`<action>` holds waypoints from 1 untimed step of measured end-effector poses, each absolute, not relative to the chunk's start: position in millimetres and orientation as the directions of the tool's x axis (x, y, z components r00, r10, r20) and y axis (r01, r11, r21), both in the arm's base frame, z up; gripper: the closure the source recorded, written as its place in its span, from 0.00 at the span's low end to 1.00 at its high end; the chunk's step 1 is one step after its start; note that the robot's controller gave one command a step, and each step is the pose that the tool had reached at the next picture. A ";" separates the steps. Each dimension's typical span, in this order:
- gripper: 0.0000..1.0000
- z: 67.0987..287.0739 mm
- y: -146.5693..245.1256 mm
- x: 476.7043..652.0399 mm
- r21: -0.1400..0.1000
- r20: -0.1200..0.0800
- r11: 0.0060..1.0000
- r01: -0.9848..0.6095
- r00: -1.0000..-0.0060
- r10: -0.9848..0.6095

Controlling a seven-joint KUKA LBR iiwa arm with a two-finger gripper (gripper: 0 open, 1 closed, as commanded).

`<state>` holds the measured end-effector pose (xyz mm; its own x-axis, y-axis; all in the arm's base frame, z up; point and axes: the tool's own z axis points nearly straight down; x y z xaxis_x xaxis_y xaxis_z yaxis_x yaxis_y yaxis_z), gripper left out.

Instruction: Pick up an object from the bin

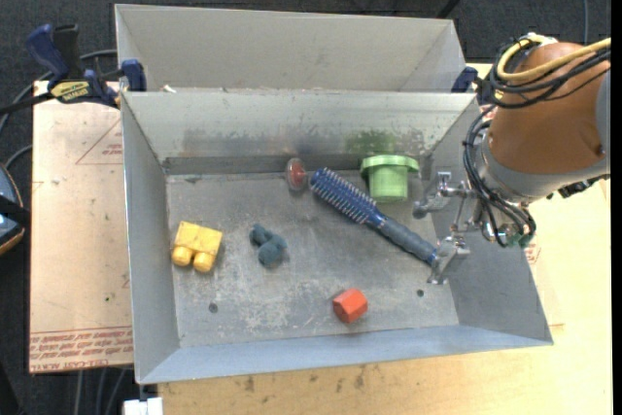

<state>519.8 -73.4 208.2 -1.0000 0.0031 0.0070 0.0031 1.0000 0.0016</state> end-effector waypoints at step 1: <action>0.00 71.9 -113.0 541.4 0.003 -0.006 0.968 0.251 -0.968 0.251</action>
Offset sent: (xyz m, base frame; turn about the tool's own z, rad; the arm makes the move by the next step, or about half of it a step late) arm 0.0186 -0.0400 -0.1382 0.2506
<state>541.4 -113.0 71.9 -0.9680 0.2509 -0.0056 0.2509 0.9680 0.0032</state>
